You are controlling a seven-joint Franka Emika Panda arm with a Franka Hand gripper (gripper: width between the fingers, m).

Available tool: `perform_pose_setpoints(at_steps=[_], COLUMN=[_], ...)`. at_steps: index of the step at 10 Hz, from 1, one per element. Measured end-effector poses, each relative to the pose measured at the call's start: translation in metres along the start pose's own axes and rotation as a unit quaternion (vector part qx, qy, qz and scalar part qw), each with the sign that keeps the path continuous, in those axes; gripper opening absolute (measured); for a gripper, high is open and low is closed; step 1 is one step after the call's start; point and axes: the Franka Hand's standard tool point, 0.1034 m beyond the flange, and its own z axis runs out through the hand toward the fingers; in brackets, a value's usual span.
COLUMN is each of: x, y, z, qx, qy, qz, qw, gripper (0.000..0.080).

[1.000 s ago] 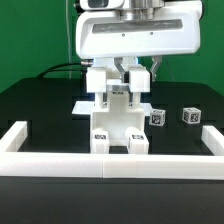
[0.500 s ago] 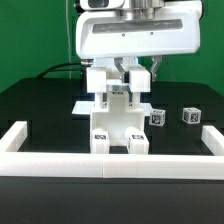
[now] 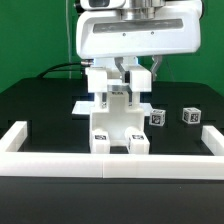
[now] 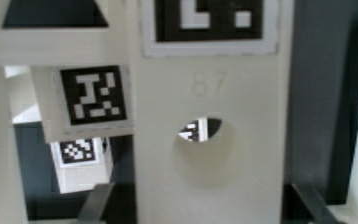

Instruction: Assemble chair

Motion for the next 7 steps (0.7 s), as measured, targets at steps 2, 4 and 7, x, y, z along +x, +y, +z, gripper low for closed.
perform_pose_setpoints(at_steps=[2,4,7], x=[-0.0007,-0.0012,-0.0010], y=[-0.0001,0.0002,0.0001], z=[-0.0004,0.0014,0.0012], qx=[0.001,0.000,0.000], qy=[-0.002,-0.003,-0.003], qz=[-0.004,-0.004,-0.023], qw=[1.000,1.000,1.000], gripper=[0.0290,0.0290,0.0290])
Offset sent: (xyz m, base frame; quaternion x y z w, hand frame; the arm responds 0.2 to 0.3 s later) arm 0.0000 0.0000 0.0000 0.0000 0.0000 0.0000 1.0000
